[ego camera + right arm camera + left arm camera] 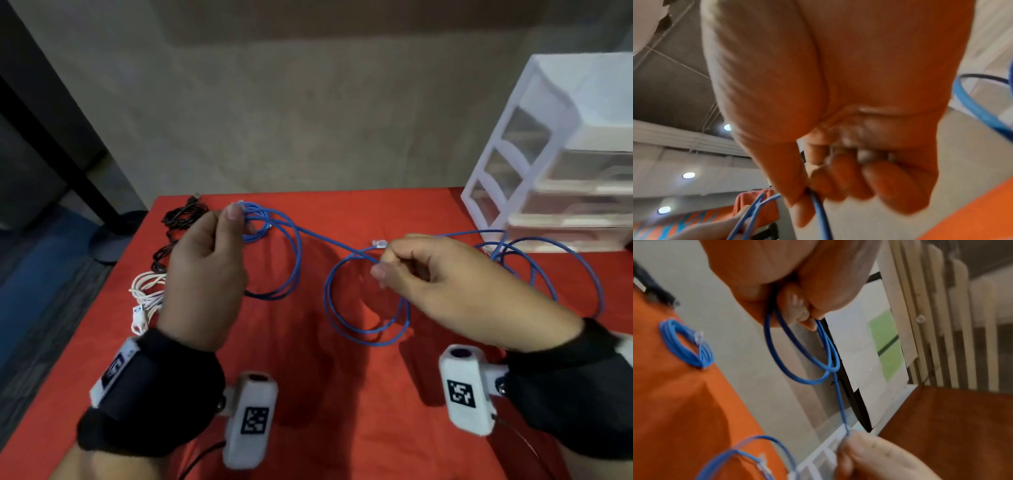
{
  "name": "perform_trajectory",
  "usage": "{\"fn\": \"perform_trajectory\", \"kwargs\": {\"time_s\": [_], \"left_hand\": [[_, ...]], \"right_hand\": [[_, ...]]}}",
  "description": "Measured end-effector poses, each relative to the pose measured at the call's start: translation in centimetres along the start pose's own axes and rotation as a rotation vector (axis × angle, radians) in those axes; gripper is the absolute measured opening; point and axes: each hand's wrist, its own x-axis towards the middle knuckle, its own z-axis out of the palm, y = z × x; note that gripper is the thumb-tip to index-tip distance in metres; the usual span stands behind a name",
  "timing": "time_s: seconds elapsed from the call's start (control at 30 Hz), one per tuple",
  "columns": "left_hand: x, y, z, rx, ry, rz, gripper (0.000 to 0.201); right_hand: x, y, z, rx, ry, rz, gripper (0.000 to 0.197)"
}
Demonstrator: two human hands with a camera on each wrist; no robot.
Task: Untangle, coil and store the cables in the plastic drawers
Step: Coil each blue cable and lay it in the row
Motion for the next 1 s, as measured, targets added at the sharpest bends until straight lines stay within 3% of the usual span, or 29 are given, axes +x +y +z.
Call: {"fn": "perform_trajectory", "kwargs": {"time_s": [0.1, 0.2, 0.27, 0.4, 0.47, 0.57, 0.63, 0.67, 0.73, 0.8, 0.83, 0.9, 1.0], "left_hand": [[-1.1, 1.1, 1.3, -0.340, -0.037, -0.232, 0.036], [-2.1, 1.4, 3.1, -0.604, -0.072, -0.439, 0.033], [-2.5, 1.4, 3.7, -0.703, -0.092, -0.538, 0.032], [-2.4, 1.5, 3.7, -0.820, -0.184, -0.644, 0.042], [-2.0, 1.6, 3.6, -0.853, -0.164, -0.680, 0.037], [-1.6, 1.5, 3.4, -0.801, -0.071, -0.641, 0.033], [-1.6, 1.3, 3.4, -0.706, -0.039, -0.567, 0.033], [-1.7, 1.3, 3.3, -0.649, -0.044, -0.510, 0.033], [-1.9, 1.4, 3.2, -0.546, -0.059, -0.408, 0.032], [-2.0, 2.0, 3.0, -0.509, -0.091, -0.338, 0.032], [-2.0, 2.3, 2.9, -0.505, -0.119, -0.307, 0.032], [-2.1, 2.7, 2.9, -0.492, -0.169, -0.247, 0.032], [-2.3, 2.9, 2.8, -0.453, -0.201, -0.167, 0.029]], "right_hand": [[0.2, 0.1, 1.5, 0.094, -0.003, 0.051, 0.030], [0.8, -1.1, 3.2, 0.482, 0.191, 0.138, 0.025], [1.2, -2.0, 4.0, 0.657, 0.283, 0.113, 0.022], [1.1, -2.6, 5.5, 0.633, 0.287, -0.056, 0.025], [0.8, -2.6, 5.8, 0.665, 0.215, -0.047, 0.024], [0.7, -2.7, 6.1, 0.643, 0.067, 0.018, 0.027], [0.7, -2.6, 5.8, 0.439, 0.041, -0.018, 0.030], [0.7, -2.3, 5.6, 0.339, 0.106, -0.036, 0.032], [1.0, -1.4, 4.7, 0.273, 0.373, -0.039, 0.029], [1.3, -0.9, 3.8, 0.309, 0.553, -0.036, 0.010], [1.5, -0.7, 3.4, 0.372, 0.529, -0.013, 0.011], [1.5, -0.3, 3.3, 0.469, 0.341, 0.021, 0.028], [1.3, -0.1, 3.6, 0.369, 0.114, 0.036, 0.010]]}}
